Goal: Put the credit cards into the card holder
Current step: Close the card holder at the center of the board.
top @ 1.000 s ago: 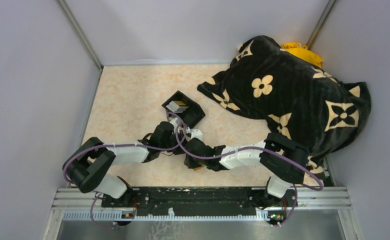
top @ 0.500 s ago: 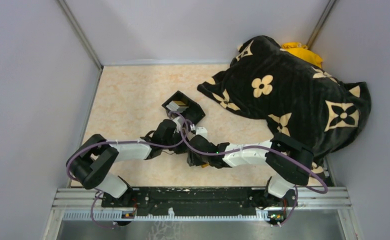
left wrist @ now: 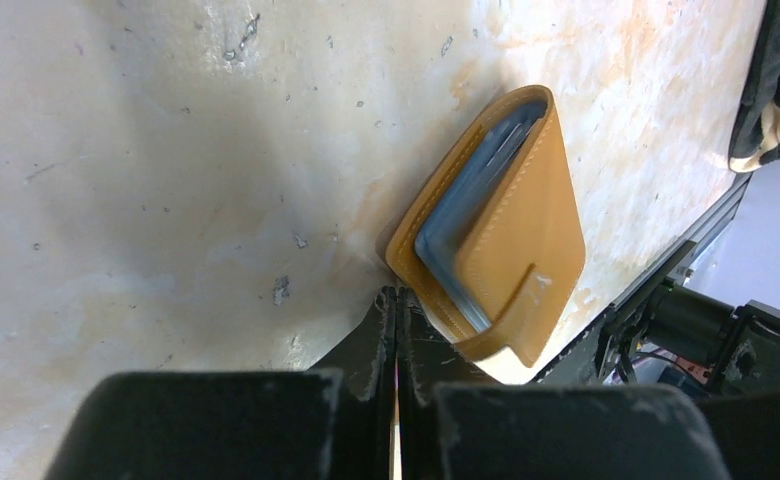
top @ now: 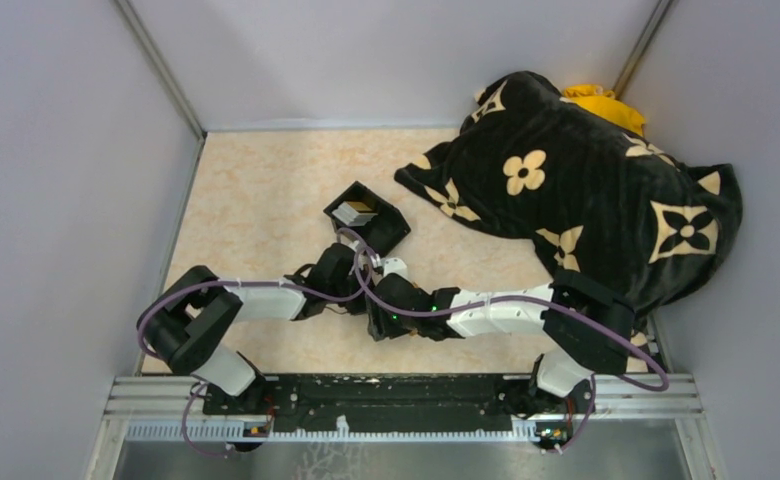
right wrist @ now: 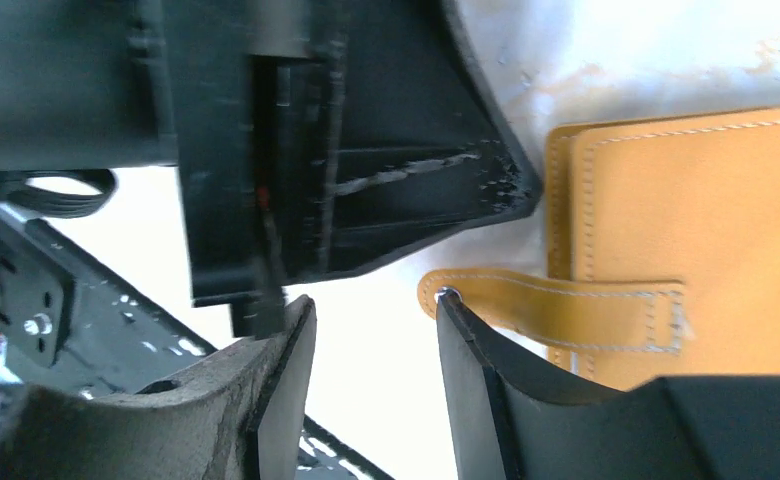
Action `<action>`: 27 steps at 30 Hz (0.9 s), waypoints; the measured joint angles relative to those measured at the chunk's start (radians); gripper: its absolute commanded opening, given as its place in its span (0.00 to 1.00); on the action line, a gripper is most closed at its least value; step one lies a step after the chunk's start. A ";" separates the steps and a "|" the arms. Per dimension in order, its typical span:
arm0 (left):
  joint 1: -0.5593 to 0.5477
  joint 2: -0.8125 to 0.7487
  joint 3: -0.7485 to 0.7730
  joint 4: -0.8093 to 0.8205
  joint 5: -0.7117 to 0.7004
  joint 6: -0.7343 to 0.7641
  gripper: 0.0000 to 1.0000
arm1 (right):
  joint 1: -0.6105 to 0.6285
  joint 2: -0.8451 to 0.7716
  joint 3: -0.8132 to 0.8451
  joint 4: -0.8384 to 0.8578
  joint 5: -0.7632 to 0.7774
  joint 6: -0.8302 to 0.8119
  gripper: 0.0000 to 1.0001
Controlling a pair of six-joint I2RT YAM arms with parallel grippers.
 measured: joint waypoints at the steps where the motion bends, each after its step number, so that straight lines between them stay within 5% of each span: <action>1: -0.001 0.000 0.000 0.000 -0.002 -0.002 0.00 | 0.008 -0.005 0.007 -0.001 -0.007 0.001 0.49; 27: -0.008 0.006 0.005 0.005 -0.021 -0.016 0.00 | 0.023 -0.250 0.079 -0.150 0.079 -0.070 0.48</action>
